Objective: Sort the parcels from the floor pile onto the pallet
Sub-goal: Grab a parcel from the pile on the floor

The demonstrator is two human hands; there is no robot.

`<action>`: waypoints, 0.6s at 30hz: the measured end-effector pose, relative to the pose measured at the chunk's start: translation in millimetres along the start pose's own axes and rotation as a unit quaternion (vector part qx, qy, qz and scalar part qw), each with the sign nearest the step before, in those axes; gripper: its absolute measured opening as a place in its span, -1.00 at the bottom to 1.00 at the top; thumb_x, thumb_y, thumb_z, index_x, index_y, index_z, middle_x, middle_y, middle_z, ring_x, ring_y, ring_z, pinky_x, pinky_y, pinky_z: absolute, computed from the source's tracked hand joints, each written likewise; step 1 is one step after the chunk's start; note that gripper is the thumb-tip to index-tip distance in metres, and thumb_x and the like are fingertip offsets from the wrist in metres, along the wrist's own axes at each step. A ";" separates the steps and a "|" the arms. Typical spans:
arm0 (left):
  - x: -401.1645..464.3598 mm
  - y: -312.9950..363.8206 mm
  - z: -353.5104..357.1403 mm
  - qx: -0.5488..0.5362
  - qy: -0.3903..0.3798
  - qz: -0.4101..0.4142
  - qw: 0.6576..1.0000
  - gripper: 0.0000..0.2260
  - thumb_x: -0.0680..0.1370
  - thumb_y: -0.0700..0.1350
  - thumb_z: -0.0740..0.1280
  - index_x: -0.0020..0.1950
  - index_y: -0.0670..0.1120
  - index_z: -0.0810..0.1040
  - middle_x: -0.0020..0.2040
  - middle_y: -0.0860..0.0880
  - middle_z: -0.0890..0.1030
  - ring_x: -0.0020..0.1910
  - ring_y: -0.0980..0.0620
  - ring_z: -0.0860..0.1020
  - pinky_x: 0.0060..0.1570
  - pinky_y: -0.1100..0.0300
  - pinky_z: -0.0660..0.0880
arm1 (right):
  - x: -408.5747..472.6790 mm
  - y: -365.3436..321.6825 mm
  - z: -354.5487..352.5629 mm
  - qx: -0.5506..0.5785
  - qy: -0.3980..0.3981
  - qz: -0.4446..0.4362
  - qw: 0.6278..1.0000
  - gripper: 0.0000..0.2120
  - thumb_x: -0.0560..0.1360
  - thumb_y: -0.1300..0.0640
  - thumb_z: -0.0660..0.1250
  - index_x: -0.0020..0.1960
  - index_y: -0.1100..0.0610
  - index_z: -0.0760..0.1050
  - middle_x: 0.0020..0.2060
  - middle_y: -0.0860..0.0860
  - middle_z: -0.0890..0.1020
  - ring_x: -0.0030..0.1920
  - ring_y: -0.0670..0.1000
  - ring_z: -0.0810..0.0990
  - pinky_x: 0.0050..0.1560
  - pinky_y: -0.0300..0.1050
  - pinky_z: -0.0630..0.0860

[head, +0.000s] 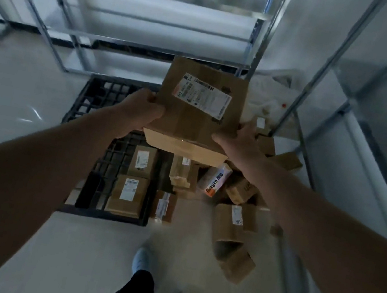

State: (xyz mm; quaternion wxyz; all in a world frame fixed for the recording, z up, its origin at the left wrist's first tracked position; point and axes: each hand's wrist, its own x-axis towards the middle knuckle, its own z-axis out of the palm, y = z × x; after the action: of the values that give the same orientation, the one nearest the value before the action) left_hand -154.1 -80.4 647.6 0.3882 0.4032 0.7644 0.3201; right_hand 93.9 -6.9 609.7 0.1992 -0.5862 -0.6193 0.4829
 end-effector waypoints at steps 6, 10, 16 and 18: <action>-68.7 -24.6 -32.8 -0.003 0.071 0.036 0.997 -0.47 0.49 -0.24 0.42 0.44 0.01 0.42 0.07 0.02 0.57 0.02 0.01 0.57 -0.20 0.17 0.49 | -43.5 -26.8 11.2 -0.041 -0.056 -0.085 0.994 -0.32 0.46 -0.05 0.57 0.33 -0.03 0.17 0.17 0.00 0.49 0.17 0.06 0.56 0.12 0.02 0.59; -103.2 -55.1 -66.4 -0.027 0.104 0.036 0.994 -0.31 0.48 -0.32 0.41 0.55 0.06 0.31 0.26 -0.09 0.53 0.18 -0.11 0.56 0.00 -0.01 0.59 | -66.9 -43.1 50.9 -0.067 -0.090 -0.131 0.985 -0.27 0.46 -0.06 0.59 0.39 0.00 0.17 0.16 -0.08 0.48 0.25 0.05 0.49 0.18 0.00 0.50; -121.5 -128.6 -124.5 -0.042 0.116 0.021 0.992 -0.22 0.47 -0.33 0.48 0.59 0.07 0.24 0.21 -0.10 0.53 0.10 -0.11 0.55 -0.23 0.16 0.54 | -81.9 -65.1 150.8 -0.065 -0.116 -0.138 0.981 -0.28 0.46 -0.01 0.59 0.42 0.06 0.23 0.30 0.04 0.52 0.32 0.09 0.52 0.23 0.04 0.57; -122.6 -158.9 -147.9 -0.050 0.107 0.020 0.993 -0.23 0.47 -0.30 0.51 0.57 0.06 0.25 0.10 -0.02 0.53 0.04 -0.05 0.56 -0.30 0.25 0.47 | -84.5 -69.3 190.1 -0.074 -0.127 -0.126 0.981 -0.32 0.47 -0.03 0.58 0.40 0.07 0.24 0.28 0.05 0.53 0.30 0.10 0.53 0.30 0.12 0.56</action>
State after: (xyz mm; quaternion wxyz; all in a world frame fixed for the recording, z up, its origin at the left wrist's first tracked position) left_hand -292.7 -287.2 634.2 0.3171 0.3619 0.7761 0.4076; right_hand -77.9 -143.2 608.0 0.1347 -0.4504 -0.7426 0.4770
